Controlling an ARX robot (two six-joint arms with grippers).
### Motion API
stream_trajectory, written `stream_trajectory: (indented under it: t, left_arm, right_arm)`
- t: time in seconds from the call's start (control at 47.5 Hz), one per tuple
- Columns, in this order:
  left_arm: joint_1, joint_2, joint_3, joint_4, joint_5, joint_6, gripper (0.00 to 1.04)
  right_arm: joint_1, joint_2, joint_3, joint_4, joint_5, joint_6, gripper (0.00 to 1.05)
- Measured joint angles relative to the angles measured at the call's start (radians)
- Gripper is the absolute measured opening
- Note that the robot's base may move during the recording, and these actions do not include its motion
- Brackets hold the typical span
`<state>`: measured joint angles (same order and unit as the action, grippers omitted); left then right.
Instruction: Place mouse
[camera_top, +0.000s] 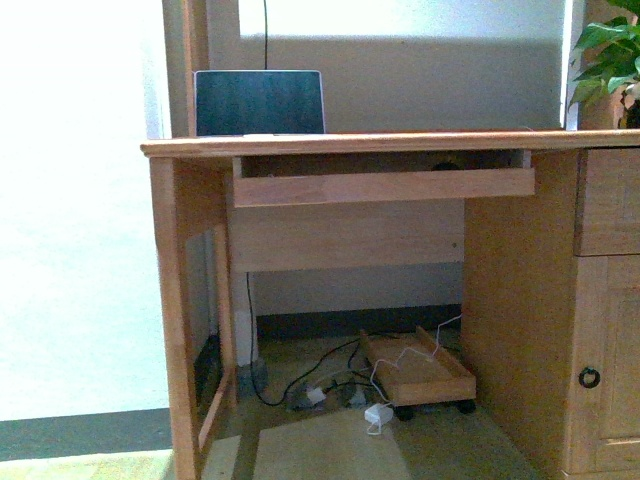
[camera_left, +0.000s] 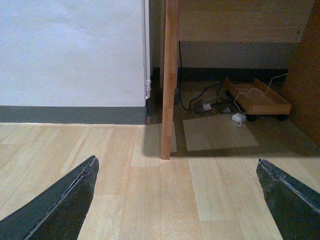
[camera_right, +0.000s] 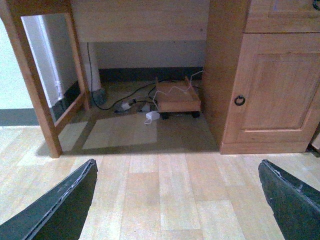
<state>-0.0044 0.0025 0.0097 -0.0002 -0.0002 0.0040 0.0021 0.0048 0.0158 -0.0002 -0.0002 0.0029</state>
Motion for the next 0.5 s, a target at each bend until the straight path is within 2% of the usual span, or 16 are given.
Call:
stream_trajectory:
  t: [0.505]
  left_arm:
    - [0.0,0.0,0.0,0.0,0.0,0.0,0.97]
  right_arm:
    - [0.0,0.0,0.0,0.0,0.0,0.0,0.97]
